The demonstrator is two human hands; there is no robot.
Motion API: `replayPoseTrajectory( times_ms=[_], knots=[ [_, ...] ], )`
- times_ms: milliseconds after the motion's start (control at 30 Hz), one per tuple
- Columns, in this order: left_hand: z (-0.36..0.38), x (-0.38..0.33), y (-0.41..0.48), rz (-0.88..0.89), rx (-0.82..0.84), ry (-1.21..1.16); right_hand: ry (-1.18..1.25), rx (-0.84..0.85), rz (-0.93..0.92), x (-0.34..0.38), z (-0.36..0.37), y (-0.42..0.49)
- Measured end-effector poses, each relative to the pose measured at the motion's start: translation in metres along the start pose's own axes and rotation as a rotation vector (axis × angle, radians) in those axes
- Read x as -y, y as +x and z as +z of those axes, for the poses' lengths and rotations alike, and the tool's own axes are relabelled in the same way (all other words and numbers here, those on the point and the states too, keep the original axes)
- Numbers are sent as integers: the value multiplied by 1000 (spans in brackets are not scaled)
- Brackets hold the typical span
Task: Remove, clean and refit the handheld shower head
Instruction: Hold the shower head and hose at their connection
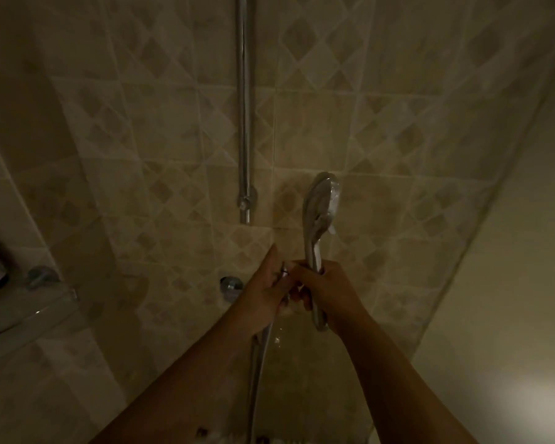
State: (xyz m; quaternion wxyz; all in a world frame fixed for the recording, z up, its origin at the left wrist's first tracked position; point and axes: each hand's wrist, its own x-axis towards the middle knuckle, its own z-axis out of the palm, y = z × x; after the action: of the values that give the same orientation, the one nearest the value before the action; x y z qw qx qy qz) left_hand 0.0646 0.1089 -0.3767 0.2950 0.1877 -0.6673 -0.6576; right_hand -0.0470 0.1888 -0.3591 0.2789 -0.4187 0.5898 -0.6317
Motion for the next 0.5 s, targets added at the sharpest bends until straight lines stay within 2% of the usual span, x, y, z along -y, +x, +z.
replayPoseTrajectory(
  times_ms=[133, 500],
  knots=[
    [-2, -16, 25, -21, -24, 129, 9, 21, 0, 14, -5, 16],
    [-22, -101, 92, 133, 73, -2, -90, -23, -133, 100, -12, 106]
  ],
)
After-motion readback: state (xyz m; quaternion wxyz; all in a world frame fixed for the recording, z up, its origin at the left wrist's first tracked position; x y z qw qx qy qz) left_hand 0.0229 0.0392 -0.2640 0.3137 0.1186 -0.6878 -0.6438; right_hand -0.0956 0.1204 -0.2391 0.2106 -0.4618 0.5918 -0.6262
